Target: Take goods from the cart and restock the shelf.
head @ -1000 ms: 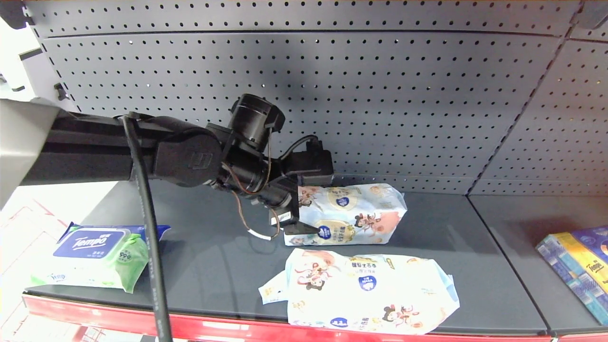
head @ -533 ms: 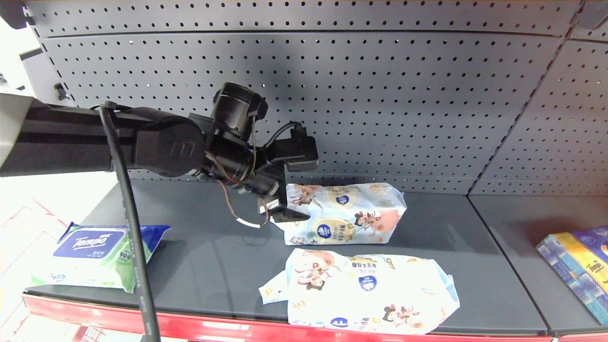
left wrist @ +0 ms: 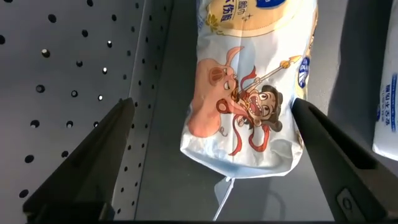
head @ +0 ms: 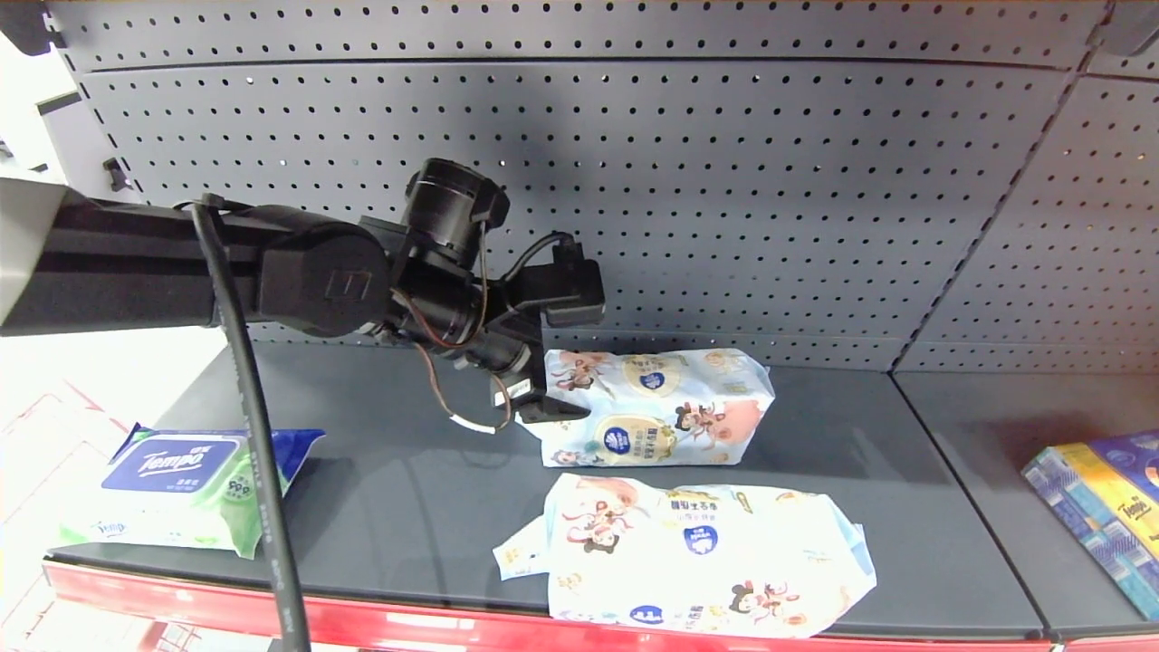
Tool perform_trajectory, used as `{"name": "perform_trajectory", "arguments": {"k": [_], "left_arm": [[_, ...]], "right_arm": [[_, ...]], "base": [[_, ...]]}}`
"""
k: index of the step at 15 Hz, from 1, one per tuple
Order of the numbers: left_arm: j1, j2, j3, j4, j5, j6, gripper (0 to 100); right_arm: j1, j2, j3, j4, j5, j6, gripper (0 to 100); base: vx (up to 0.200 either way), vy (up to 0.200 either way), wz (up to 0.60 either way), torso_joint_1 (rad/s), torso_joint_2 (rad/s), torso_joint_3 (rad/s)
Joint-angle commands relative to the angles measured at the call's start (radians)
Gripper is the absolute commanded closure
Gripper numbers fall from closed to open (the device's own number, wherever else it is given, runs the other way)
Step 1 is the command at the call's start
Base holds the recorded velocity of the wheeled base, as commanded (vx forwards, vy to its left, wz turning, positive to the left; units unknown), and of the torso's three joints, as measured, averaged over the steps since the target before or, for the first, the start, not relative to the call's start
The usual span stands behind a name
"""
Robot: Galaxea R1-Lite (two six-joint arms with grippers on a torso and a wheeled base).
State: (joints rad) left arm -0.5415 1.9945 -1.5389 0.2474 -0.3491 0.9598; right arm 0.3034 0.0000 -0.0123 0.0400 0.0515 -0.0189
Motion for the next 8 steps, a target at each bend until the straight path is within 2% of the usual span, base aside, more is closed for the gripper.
{"name": "perform_trajectory", "arguments": {"k": [1,2,4,5,6,7,8], "left_arm": [[-0.003,-0.011,0.003,0.003,-0.001,-0.001,0],[-0.005,-0.023,0.005,0.006,-0.007,-0.007,0],[-0.009,-0.091,0.025,0.036,-0.028,-0.042,0],[-0.008,-0.155,0.059,0.053,-0.034,-0.088,0],[-0.008,-0.180,0.079,0.055,-0.034,-0.108,0],[-0.009,-0.276,0.164,0.055,-0.034,-0.200,0],[-0.011,-0.350,0.234,0.053,-0.034,-0.273,0]], "right_arm": [[0.000,0.000,0.000,0.000,0.001,-0.001,0],[0.000,0.000,0.000,0.000,0.001,-0.001,0],[0.000,0.000,-0.001,0.000,0.001,-0.001,0],[0.000,0.000,-0.001,0.000,0.002,-0.001,0],[0.000,0.000,-0.001,0.000,0.002,-0.001,0],[0.000,0.000,-0.011,0.001,0.004,-0.001,0],[0.002,0.005,-0.044,0.001,0.004,0.001,0]], "base": [[0.000,0.000,0.00,0.000,0.00,0.000],[0.000,0.000,0.00,0.000,0.00,0.000],[0.000,0.000,0.00,0.000,0.00,0.000],[0.000,0.000,0.00,0.000,0.00,0.000],[0.000,0.000,0.00,0.000,0.00,0.000],[0.000,0.000,0.00,0.000,0.00,0.000],[0.000,0.000,0.00,0.000,0.00,0.000]]}}
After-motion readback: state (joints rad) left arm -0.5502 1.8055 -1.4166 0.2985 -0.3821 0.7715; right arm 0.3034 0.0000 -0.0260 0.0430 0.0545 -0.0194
